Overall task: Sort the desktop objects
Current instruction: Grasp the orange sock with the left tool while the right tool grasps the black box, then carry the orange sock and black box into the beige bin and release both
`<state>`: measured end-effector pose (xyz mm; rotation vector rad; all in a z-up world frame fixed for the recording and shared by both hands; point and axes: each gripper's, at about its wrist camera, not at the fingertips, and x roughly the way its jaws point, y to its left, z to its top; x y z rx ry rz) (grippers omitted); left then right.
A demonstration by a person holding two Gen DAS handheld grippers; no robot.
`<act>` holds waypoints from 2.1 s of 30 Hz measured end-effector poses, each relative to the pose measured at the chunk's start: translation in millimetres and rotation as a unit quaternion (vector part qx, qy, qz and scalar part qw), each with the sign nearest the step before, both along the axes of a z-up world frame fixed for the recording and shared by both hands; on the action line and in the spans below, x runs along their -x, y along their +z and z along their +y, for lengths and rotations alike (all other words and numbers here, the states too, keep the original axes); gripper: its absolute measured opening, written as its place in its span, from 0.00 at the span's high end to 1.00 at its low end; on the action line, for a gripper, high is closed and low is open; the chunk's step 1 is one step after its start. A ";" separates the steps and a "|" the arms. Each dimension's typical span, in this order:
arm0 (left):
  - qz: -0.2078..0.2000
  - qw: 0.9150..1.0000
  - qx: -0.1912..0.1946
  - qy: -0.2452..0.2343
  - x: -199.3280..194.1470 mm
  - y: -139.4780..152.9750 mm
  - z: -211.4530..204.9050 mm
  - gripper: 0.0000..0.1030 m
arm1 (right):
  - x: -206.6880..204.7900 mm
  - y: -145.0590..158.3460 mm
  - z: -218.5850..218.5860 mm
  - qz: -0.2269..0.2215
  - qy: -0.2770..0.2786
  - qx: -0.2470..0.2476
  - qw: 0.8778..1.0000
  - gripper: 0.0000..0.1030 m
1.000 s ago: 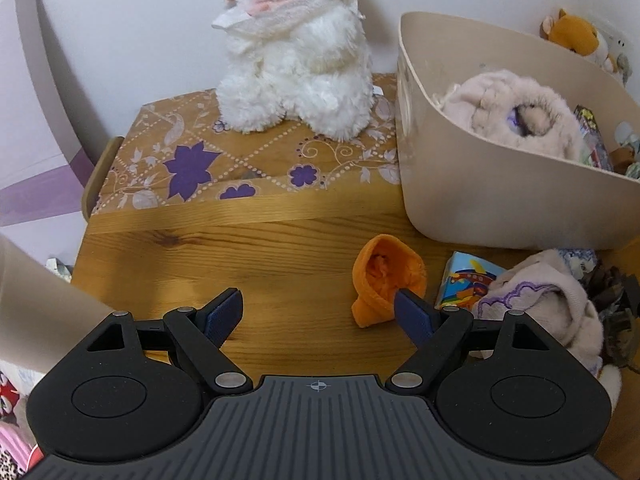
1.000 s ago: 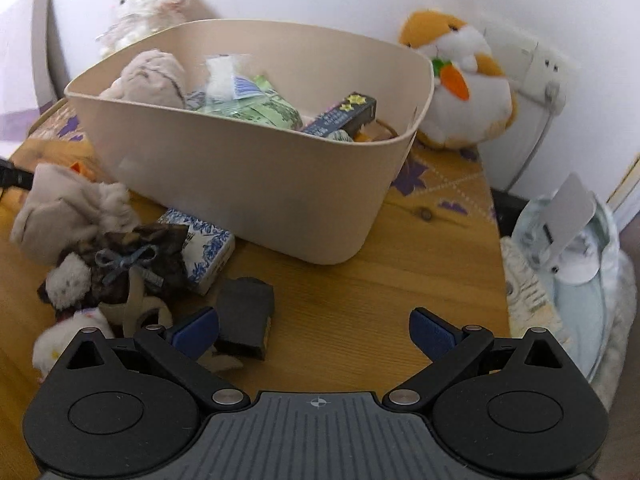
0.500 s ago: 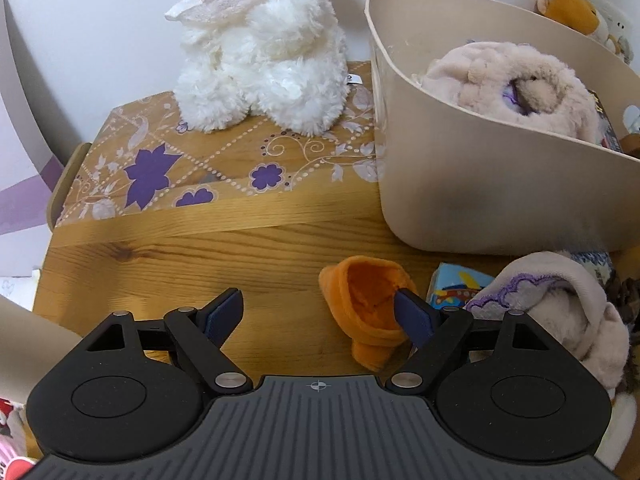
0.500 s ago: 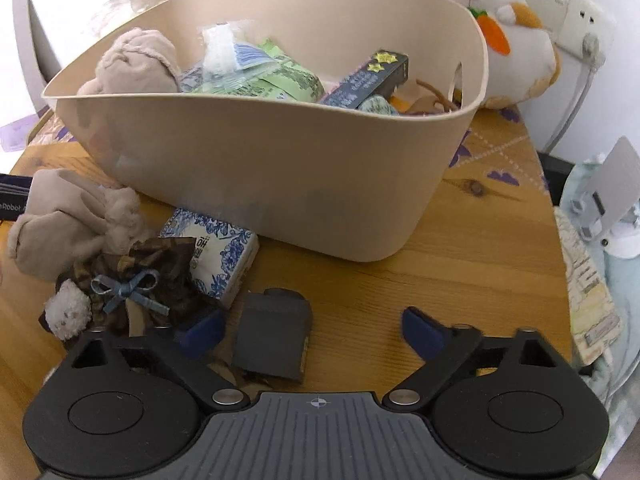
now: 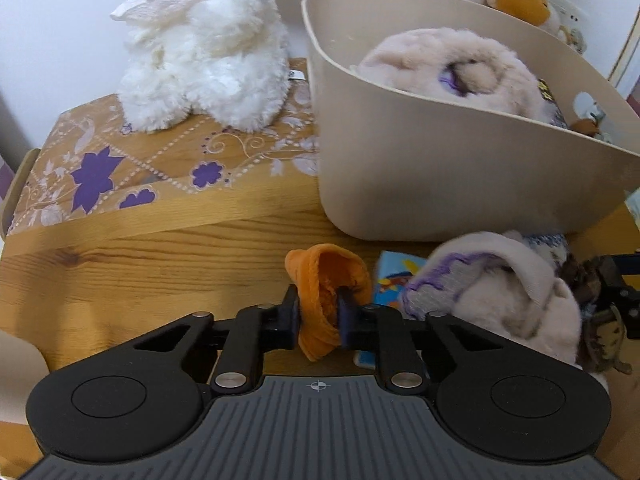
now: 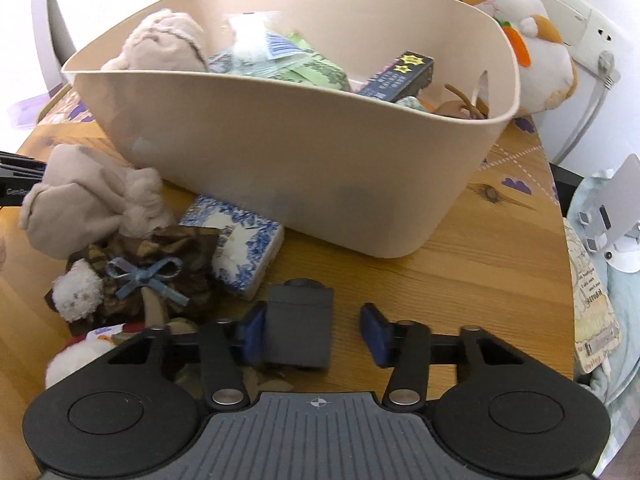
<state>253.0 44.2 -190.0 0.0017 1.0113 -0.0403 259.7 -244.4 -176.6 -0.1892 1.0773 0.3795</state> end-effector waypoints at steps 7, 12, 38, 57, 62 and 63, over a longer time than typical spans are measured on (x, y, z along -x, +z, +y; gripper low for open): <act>0.003 1.000 0.003 -0.001 16.5 7.2 4.0 0.87 | 17.7 5.5 -4.3 0.011 0.015 -0.006 1.000 0.72; -0.007 1.000 0.012 0.013 30.4 20.1 12.5 0.87 | 32.0 17.0 -15.9 0.005 -0.001 -0.015 1.000 0.72; -0.172 0.984 0.039 -0.039 22.1 160.5 -40.2 0.87 | 4.6 146.1 -59.2 -0.156 -0.010 -0.059 0.986 0.72; -0.124 0.991 0.039 -0.028 -56.8 125.1 -79.2 0.87 | -78.4 123.3 -19.5 -0.167 -0.018 -0.067 0.984 0.72; -0.102 0.994 0.041 -0.011 -68.9 109.6 -75.8 0.81 | -93.2 99.8 -4.9 -0.146 -0.018 -0.040 0.988 0.72; -0.099 0.994 0.037 -0.012 -69.8 107.5 -75.5 0.75 | -95.5 96.2 -3.5 -0.137 -0.019 -0.040 0.990 0.69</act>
